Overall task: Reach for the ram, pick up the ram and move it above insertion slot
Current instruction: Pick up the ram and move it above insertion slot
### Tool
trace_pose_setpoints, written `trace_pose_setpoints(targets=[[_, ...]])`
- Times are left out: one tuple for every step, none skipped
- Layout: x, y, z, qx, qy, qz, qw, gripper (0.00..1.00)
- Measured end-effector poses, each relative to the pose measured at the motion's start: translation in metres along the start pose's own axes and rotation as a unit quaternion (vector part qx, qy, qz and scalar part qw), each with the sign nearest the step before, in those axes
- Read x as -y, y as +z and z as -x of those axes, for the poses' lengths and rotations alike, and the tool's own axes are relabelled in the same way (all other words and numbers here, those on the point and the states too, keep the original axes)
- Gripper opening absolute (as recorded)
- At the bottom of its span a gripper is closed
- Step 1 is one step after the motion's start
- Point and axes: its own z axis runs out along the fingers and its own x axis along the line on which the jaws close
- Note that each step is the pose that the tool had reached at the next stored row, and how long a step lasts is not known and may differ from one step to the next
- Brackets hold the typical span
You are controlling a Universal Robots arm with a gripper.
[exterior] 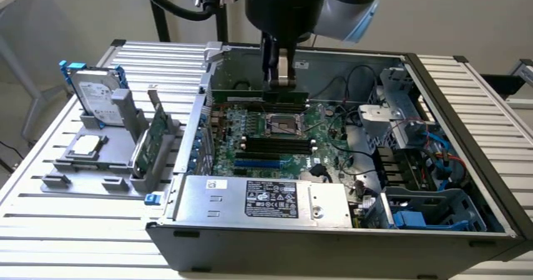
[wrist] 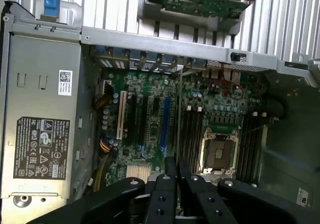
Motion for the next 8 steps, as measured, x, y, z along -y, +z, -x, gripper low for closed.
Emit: trace_pose_setpoints(targets=[[0.0004,0.0016,-0.0004,0.0,0.001,-0.0006,1.0,0.13],[0.0007,0.003,-0.0006,0.0,0.003,-0.0012,1.0,0.13],[0.0011,0.004,-0.0008,-0.0001,0.006,-0.0017,1.0,0.13],[0.0015,0.005,-0.001,-0.0003,0.011,-0.0024,0.9999,0.13],[0.0019,0.0058,-0.0012,-0.0004,0.015,-0.0031,0.9999,0.13],[0.0026,0.0064,-0.0013,-0.0008,0.019,-0.0038,0.9998,0.13],[0.0039,0.007,-0.0013,-0.0015,0.022,-0.0042,0.9998,0.13],[0.0061,0.0074,-0.0012,-0.0023,0.023,-0.0044,0.9997,0.13]])
